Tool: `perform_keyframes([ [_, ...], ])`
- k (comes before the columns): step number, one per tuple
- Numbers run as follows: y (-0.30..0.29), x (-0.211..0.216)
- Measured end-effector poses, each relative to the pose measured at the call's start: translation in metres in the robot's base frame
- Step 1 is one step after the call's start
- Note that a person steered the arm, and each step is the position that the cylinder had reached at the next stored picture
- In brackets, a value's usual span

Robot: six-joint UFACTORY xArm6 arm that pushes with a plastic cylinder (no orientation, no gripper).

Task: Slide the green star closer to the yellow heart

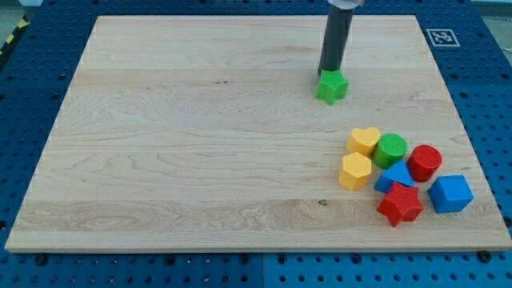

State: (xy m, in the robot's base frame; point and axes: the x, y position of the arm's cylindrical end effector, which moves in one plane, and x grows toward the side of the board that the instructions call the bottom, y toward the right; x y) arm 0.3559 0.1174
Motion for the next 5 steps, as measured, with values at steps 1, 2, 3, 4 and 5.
perform_keyframes([
  [1,0.012,0.029],
  [2,0.03,0.054],
  [3,0.047,0.075],
  [4,0.065,0.077],
  [5,0.069,0.019],
])
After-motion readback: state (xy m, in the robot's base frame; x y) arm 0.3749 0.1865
